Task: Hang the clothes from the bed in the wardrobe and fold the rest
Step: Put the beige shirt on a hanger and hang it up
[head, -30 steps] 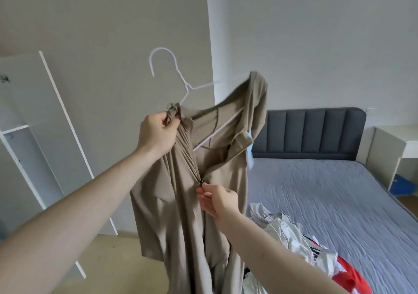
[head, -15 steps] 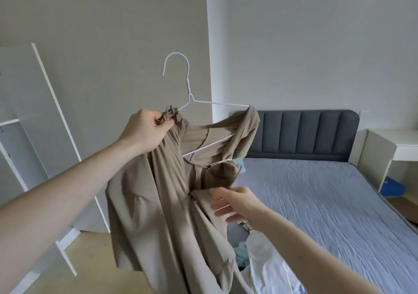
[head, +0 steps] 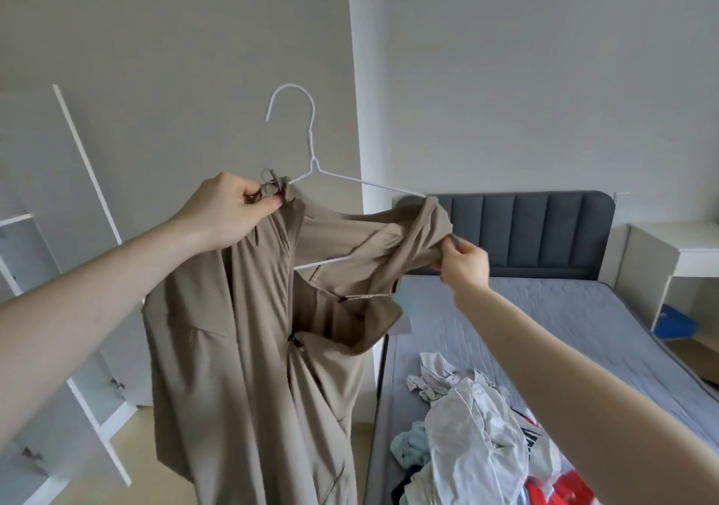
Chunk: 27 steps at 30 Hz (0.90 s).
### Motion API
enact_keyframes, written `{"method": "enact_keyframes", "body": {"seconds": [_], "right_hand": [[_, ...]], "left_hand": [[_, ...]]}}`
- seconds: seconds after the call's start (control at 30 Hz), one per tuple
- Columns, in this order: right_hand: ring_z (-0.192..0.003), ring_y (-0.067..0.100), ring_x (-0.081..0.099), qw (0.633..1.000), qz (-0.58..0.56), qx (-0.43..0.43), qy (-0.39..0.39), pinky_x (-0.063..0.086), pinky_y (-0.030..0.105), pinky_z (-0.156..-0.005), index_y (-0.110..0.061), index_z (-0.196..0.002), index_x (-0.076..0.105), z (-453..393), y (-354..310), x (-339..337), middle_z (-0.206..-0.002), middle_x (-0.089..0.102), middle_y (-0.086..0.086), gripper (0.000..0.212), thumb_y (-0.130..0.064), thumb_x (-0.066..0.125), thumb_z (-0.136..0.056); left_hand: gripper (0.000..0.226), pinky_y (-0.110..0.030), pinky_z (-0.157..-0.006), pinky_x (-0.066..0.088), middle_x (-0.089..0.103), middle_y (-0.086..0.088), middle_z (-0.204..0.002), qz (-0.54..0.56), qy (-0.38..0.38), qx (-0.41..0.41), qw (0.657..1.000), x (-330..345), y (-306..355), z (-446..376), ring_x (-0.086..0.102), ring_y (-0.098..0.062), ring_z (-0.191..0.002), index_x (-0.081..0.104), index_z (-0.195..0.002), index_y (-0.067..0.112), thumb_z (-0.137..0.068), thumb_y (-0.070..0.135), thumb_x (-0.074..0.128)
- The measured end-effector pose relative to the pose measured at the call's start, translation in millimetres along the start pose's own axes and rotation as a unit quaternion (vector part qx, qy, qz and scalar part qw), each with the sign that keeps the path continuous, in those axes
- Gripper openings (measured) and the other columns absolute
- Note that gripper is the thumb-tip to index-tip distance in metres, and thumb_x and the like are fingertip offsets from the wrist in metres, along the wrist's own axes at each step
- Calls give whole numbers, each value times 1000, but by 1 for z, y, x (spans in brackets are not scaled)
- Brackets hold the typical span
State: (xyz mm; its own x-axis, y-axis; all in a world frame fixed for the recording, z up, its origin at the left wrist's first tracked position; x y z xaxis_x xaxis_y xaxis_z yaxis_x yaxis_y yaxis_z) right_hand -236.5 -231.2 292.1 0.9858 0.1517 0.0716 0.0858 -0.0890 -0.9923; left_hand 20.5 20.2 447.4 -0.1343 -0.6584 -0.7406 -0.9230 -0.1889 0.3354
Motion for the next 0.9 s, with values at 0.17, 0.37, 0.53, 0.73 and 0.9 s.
{"method": "enact_keyframes", "body": {"seconds": [0.17, 0.37, 0.53, 0.73, 0.9], "right_hand": [[-76, 17, 69, 996, -75, 3, 41, 55, 19, -48, -18, -84, 71, -27, -24, -21, -87, 69, 2, 28, -24, 56, -106], [-77, 13, 77, 990, -139, 38, -6, 58, 22, -56, -14, -126, 52, 17, -40, -7, -100, 68, -2, 43, -39, 70, -96], [-100, 2, 64, 988, 32, 18, -152, 48, 21, -66, -33, -122, 57, 87, 6, 38, -118, 62, -15, 73, -77, 77, -67], [-83, 14, 66, 992, 77, -10, -99, 50, 24, -64, -21, -85, 72, 51, -5, 62, -86, 73, -2, 24, -44, 74, -87], [-66, 20, 54, 1000, 12, 22, 11, 42, 29, -59, -22, -70, 68, 15, -1, 23, -71, 65, 0, 24, -21, 57, -92]], "left_hand": [[65, -30, -49, 17, 23, 8, -51, -23, -4, 30, 999, -11, -19, 12, 22, -11, -50, 37, -64, 10, -99, 63, 51], [56, -28, -49, 19, 23, 5, -52, -10, 62, 47, 997, -10, -21, 10, 24, -14, -54, 40, -64, 9, -102, 49, 52], [57, -28, -48, 18, 21, 4, -50, -7, 62, 35, 997, 0, -21, 7, 22, -15, -53, 35, -62, 11, -104, 44, 56], [58, -30, -50, 17, 22, 5, -51, 2, 44, 44, 998, 2, -16, 4, 22, -14, -54, 35, -62, 12, -102, 50, 53], [59, -34, -54, 19, 23, 7, -55, -2, 55, 11, 998, -14, -38, 9, 23, -18, -58, 36, -63, 11, -103, 52, 52]]}}
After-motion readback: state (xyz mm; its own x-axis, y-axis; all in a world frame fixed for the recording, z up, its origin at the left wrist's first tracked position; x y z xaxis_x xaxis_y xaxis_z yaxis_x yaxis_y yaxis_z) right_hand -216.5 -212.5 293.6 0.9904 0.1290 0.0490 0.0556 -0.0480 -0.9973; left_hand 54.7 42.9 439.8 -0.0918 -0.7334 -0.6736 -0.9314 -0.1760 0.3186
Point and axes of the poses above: each hand's wrist, its own z-axis away from the middle knuckle, its own x-axis out of the palm, y = z × x, the point moved 3 cm from there along -z, towards the middle knuckle
